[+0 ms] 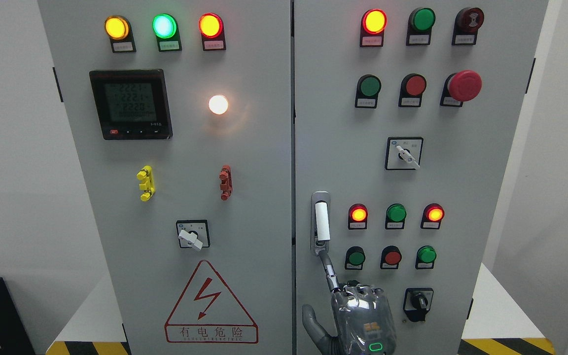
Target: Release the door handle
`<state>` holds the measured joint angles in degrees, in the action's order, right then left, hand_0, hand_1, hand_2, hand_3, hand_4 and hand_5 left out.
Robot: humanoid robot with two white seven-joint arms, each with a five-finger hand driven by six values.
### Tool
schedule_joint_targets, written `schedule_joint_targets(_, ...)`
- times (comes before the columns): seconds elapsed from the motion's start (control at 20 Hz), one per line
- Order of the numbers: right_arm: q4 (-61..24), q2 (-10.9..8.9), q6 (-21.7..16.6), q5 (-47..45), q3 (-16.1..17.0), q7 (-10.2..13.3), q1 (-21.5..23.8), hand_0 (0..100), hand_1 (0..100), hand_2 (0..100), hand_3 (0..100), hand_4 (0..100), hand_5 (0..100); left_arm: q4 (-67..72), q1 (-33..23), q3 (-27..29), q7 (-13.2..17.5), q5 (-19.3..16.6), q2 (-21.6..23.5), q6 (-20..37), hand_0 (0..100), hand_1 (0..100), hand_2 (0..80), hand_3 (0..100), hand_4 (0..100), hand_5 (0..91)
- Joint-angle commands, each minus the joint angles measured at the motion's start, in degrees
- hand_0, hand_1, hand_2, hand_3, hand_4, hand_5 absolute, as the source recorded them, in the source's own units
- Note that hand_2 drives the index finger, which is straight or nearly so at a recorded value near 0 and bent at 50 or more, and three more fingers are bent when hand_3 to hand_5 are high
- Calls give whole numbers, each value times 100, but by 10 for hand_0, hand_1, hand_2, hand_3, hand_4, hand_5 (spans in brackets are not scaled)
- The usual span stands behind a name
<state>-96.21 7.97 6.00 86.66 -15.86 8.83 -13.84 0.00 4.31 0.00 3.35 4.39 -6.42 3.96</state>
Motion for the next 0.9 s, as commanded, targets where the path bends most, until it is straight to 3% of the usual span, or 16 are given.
schedule_joint_targets(0.0,-82,-6,-11,9,-5,23,-14,480,281,0,952,885,936,-114,0,-123,-1,0,0,0,0,0,22,95,12,0)
schedule_joint_targets(0.85,-337,-6,-37,44,-5,32,-14,477,281,0,952,884,934,-114,0,-123,-1,0,0,0,0,0,23,94,12,0)
